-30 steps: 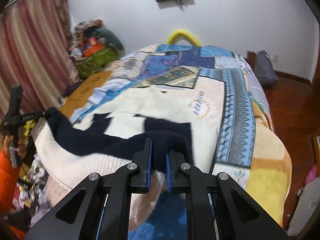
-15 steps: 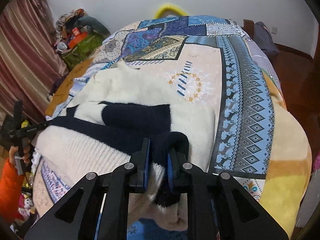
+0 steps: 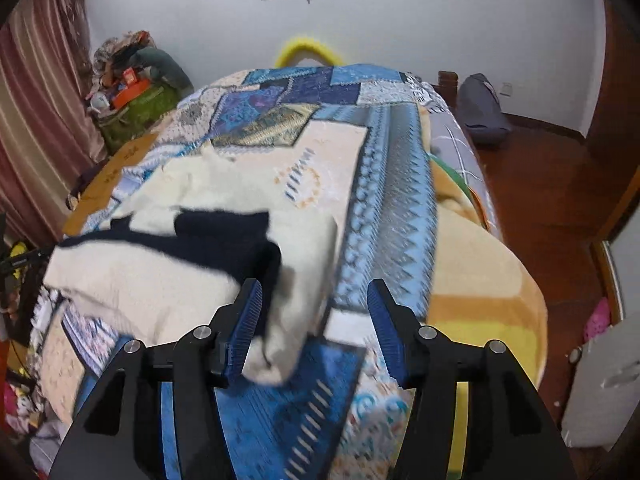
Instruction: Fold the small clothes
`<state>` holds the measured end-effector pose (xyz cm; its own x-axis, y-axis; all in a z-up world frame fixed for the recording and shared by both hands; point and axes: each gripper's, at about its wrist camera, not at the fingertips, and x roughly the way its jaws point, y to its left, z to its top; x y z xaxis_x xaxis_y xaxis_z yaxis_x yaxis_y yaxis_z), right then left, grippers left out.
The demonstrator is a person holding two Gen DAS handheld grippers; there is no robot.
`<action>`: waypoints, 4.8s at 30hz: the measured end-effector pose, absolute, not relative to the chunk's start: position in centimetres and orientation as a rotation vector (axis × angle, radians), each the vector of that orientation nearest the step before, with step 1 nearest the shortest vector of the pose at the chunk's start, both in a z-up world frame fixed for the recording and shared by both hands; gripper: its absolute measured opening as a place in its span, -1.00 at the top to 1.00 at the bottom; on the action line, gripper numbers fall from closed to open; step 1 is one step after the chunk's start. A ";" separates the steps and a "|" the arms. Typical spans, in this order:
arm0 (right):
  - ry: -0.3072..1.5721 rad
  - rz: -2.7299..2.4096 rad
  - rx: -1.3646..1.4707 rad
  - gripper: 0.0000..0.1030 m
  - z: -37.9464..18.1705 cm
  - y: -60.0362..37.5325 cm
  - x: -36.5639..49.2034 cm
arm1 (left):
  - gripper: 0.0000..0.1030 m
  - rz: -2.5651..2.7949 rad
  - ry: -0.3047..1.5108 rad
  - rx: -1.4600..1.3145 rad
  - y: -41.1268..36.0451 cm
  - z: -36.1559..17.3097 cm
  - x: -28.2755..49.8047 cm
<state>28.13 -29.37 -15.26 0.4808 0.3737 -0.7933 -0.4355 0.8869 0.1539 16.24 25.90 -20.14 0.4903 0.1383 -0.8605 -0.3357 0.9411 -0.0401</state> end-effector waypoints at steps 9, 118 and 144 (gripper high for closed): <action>1.016 0.578 -0.131 -0.01 -17.3 -27.3 25.7 | -0.24 0.105 1.105 -0.142 20.4 -23.1 16.4; 0.953 0.642 -0.188 0.21 -18.9 -20.3 28.6 | -0.29 0.234 1.036 -0.076 19.0 -23.9 24.5; 0.855 0.569 -0.063 0.01 -13.8 -24.1 25.8 | -0.49 0.297 0.969 -0.359 21.9 -19.0 16.9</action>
<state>25.85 -24.06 -13.76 0.5176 0.4494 -0.7281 -0.4989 0.8499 0.1699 16.94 21.86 -19.04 0.5342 0.0851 -0.8411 -0.4005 0.9016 -0.1632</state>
